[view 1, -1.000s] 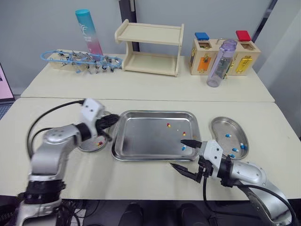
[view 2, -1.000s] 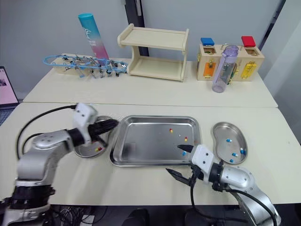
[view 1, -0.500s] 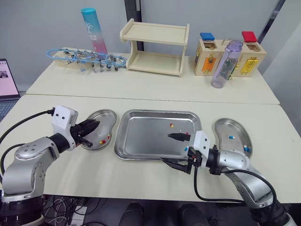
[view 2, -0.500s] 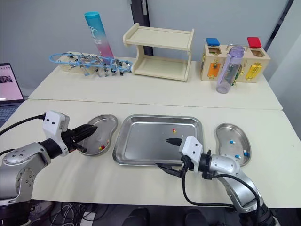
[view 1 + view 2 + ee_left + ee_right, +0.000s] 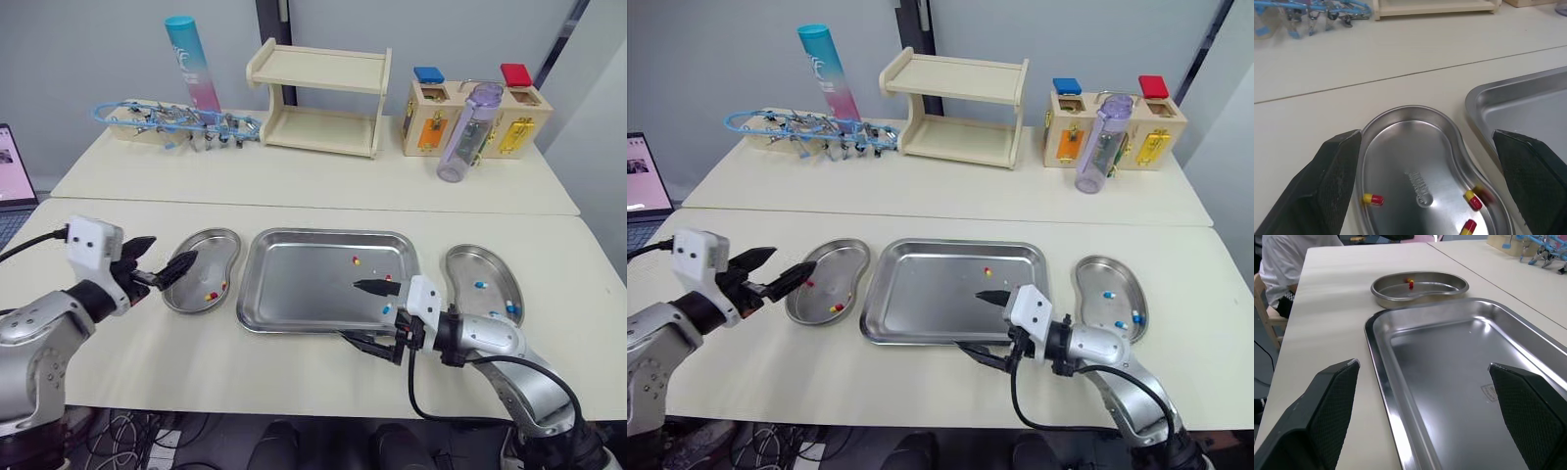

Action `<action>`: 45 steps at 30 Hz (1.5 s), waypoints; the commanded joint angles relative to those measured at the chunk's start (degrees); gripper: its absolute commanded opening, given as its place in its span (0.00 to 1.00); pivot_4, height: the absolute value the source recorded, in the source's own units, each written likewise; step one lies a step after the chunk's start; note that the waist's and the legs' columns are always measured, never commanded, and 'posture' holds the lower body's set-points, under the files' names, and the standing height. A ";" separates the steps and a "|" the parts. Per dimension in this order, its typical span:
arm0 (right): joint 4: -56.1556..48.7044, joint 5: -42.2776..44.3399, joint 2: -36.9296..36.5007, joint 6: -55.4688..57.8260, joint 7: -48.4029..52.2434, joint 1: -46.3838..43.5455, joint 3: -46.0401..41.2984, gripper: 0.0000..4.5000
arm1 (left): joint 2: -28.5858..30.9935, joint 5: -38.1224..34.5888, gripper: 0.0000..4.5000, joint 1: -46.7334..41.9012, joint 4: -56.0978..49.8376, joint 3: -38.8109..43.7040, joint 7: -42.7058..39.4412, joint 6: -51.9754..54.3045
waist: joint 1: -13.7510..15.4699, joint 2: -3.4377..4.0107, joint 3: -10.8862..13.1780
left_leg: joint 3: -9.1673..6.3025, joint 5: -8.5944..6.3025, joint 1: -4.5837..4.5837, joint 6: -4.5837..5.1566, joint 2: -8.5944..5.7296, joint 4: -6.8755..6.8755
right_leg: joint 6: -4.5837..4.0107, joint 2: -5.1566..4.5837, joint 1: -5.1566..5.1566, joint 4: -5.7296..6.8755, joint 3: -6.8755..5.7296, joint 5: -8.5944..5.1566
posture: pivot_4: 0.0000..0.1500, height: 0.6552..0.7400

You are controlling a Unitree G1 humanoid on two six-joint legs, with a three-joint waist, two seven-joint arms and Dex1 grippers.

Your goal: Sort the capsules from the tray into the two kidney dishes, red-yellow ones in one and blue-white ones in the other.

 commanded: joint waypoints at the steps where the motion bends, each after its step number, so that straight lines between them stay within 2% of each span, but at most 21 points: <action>1: -5.33 3.73 -3.49 0.80 1.13 2.92 -6.37 1.00 | 1.65 -0.99 0.98 2.13 0.38 6.11 -1.10 -3.08 | 0.02 0.00 0.00 | 0.00 0.00 -0.01 0.00 0.00 0.00 | 0.00 0.00 0.00 0.00 0.00 0.00 | 1.00 1.00; 6: -7.02 8.01 -13.56 1.49 6.10 12.92 -22.69 1.00 | 2.93 2.51 0.98 9.04 8.55 10.51 -3.78 -10.47 | 0.14 0.02 0.01 | 0.08 -0.01 -0.01 0.01 -0.03 -0.06 | 0.00 -0.05 0.01 -0.09 0.06 0.00 | 1.00 1.00; 10: 2.64 6.52 -22.14 -3.69 16.12 21.52 -39.21 1.00 | 3.47 4.28 0.98 14.18 16.29 12.39 -6.31 -15.92 | 0.16 0.00 0.01 | 0.08 -0.01 0.01 0.01 -0.01 -0.04 | -0.01 -0.03 0.05 -0.07 0.04 0.00 | 1.00 1.00; 14: 15.14 5.05 -26.44 -7.27 21.39 23.51 -46.01 1.00 | 3.58 4.75 0.99 18.32 21.09 12.12 -9.69 -19.63 | 0.03 -0.05 -0.01 | 0.15 -0.01 0.05 0.01 0.01 -0.05 | -0.02 -0.03 0.07 -0.10 0.07 -0.01 | 1.00 1.00; 18: 23.78 3.90 -28.43 -7.03 22.93 23.39 -46.58 1.00 | 3.15 5.31 0.99 20.55 23.91 11.47 -10.55 -21.80 | 0.03 -0.08 -0.02 | 0.18 -0.02 0.03 0.01 0.02 -0.06 | -0.03 -0.04 0.06 -0.13 0.09 -0.02 | 1.00 1.00; 23: 27.66 2.92 -29.39 -7.59 23.99 22.24 -45.64 1.00 | 2.83 4.51 0.99 21.28 23.75 11.84 -9.86 -21.98 | 0.02 0.01 0.03 | 0.20 -0.02 0.03 0.01 0.02 -0.06 | -0.02 -0.04 0.06 -0.12 0.12 -0.02 | 1.00 1.00; 45: 30.25 0.97 -31.07 -11.52 26.86 19.65 -44.51 1.00 | 2.57 3.33 0.99 23.61 23.82 11.41 -9.96 -21.66 | 0.00 0.02 0.03 | 0.22 -0.02 0.03 0.00 0.02 -0.06 | -0.02 -0.04 0.05 -0.12 0.13 -0.02 | 1.00 1.00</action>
